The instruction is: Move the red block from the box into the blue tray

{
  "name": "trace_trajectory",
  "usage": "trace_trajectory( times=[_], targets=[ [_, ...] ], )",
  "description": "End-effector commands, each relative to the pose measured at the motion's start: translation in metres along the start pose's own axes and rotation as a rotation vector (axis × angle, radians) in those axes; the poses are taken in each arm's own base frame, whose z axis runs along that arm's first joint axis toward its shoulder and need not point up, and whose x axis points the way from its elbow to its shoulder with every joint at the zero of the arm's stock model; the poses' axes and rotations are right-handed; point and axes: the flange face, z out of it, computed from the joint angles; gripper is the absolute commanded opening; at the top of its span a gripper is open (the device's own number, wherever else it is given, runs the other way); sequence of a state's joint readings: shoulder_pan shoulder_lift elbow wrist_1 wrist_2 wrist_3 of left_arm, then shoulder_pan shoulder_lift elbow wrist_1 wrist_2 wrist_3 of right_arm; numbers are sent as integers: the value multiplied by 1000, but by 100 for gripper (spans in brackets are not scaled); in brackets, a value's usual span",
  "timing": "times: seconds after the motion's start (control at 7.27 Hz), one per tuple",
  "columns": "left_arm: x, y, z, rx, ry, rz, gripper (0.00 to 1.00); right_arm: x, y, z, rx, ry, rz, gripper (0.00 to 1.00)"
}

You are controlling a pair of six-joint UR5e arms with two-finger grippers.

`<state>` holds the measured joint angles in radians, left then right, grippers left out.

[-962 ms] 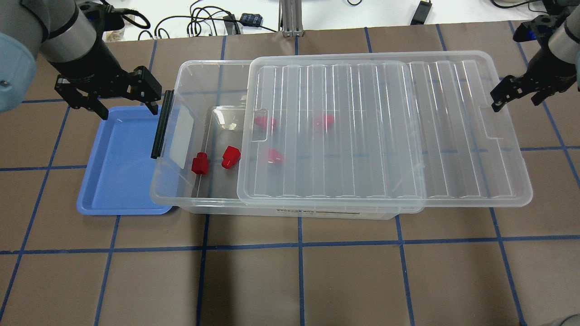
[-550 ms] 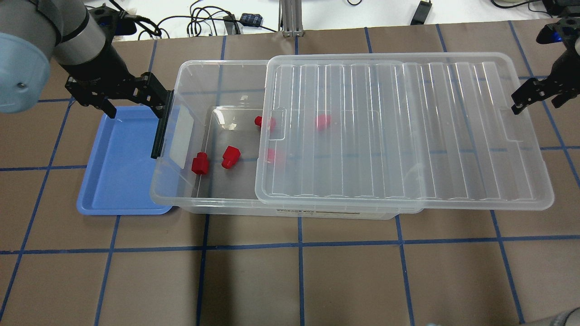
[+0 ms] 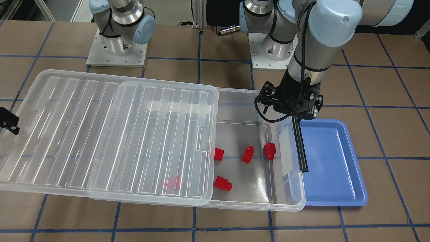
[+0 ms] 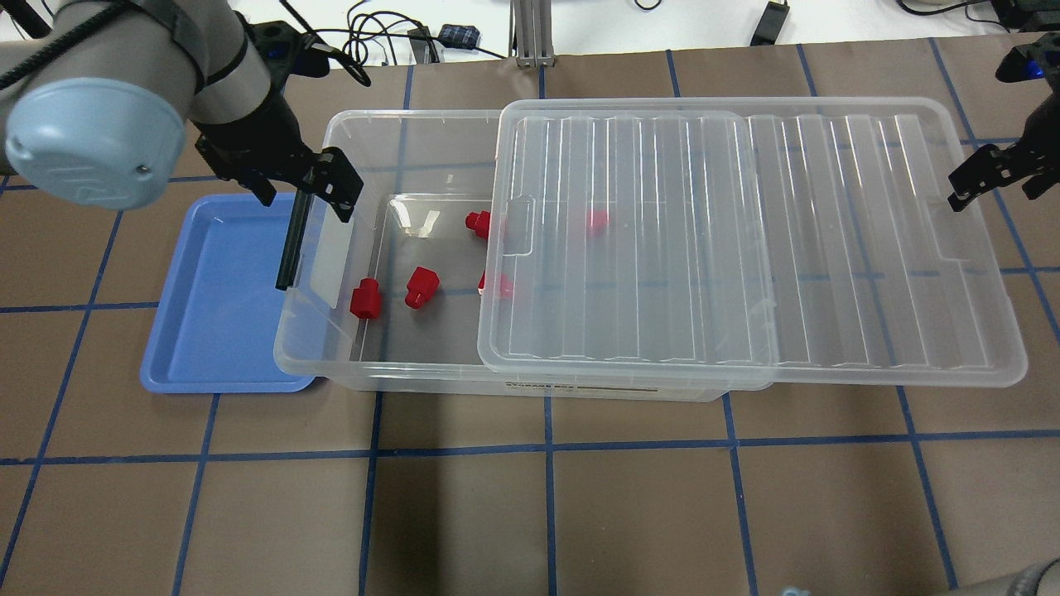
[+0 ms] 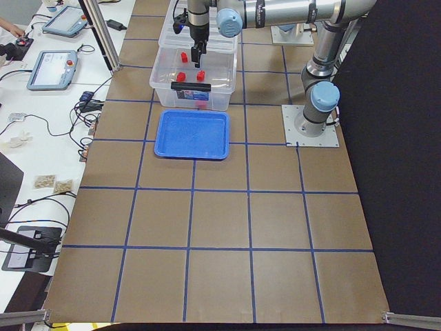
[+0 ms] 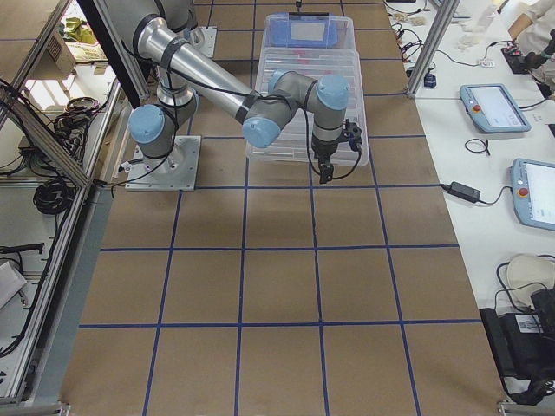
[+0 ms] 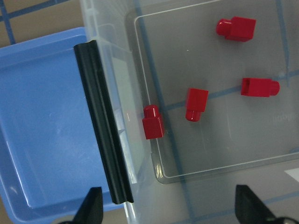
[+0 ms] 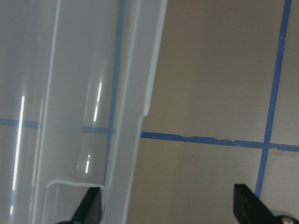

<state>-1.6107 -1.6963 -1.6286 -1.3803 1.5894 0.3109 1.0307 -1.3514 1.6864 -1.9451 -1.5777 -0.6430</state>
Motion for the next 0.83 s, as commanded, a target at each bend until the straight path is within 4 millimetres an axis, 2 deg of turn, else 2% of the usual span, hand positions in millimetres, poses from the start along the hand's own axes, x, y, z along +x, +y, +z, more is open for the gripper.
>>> trace_trajectory(
  times=[0.0,0.41,0.69],
  targets=[
    [8,-7,43,-19,7,88,100,16,7,-1,0,1,29,100],
    [12,-17,87,-21,73,90,100,15,8,-2,2,-2,34,100],
    [12,-23,113,-55,86,96,100,12,3,-14,23,11,37,100]
  ],
)
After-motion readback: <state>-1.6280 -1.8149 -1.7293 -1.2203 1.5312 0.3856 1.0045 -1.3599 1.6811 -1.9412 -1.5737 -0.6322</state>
